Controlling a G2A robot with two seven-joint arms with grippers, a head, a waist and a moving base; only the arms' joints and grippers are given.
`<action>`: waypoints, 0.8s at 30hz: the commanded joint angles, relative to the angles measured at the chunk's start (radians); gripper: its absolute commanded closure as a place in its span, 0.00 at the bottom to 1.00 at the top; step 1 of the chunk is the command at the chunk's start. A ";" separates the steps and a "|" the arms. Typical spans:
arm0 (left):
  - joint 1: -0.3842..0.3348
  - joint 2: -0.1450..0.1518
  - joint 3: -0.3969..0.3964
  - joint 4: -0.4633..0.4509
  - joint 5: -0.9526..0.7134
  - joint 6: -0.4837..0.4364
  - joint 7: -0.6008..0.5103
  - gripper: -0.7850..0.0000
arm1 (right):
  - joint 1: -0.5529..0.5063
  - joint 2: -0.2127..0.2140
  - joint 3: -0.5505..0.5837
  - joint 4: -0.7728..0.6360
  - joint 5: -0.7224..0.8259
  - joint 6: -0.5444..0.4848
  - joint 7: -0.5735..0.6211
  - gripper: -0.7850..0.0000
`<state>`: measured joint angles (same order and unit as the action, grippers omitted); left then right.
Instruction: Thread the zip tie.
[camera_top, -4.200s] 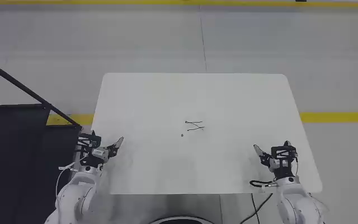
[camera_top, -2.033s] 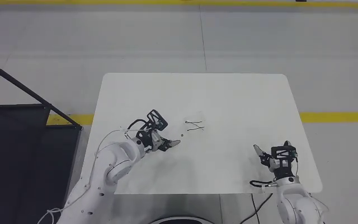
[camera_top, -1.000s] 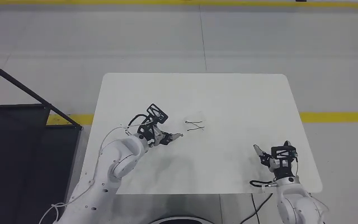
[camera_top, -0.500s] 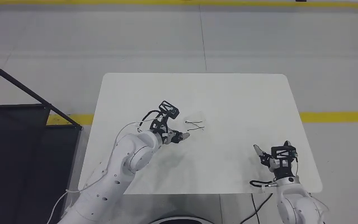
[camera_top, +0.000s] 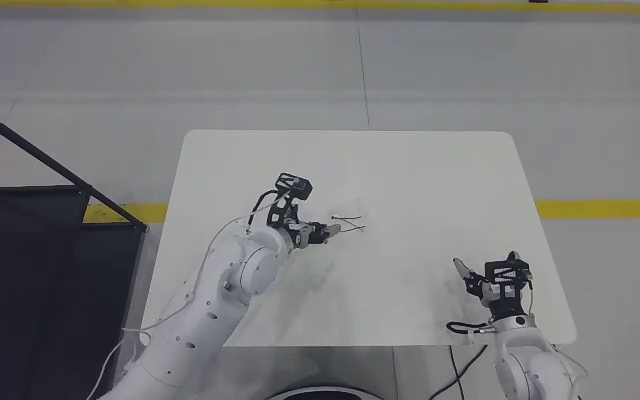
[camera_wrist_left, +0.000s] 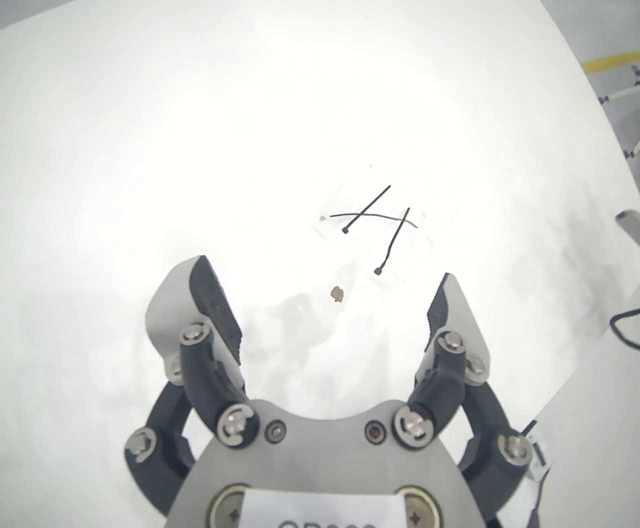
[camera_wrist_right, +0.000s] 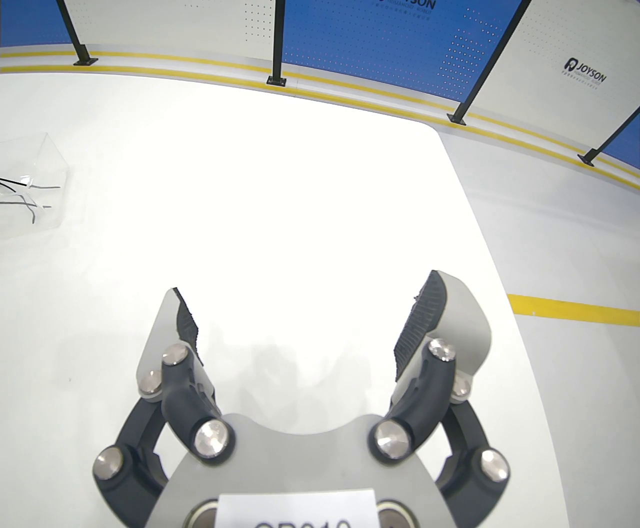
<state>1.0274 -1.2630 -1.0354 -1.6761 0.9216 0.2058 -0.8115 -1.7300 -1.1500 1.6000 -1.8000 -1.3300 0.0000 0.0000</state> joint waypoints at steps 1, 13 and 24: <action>-0.022 -0.011 0.012 0.012 -0.032 0.086 -0.016 0.00 | 0.000 0.000 0.000 0.000 0.000 0.000 0.000 0.00; -0.068 -0.026 0.030 0.042 -0.092 0.153 -0.068 0.00 | 0.000 0.000 0.000 0.000 0.000 0.000 0.000 0.00; -0.084 -0.063 0.105 0.067 -0.081 0.356 0.005 0.16 | 0.000 0.000 0.000 0.000 0.000 0.000 0.000 0.00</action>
<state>0.9514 -1.3207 -0.9353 -1.6140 0.8539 0.5435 -0.8085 -1.7300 -1.1500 1.6000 -1.8000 -1.3300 0.0000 0.0000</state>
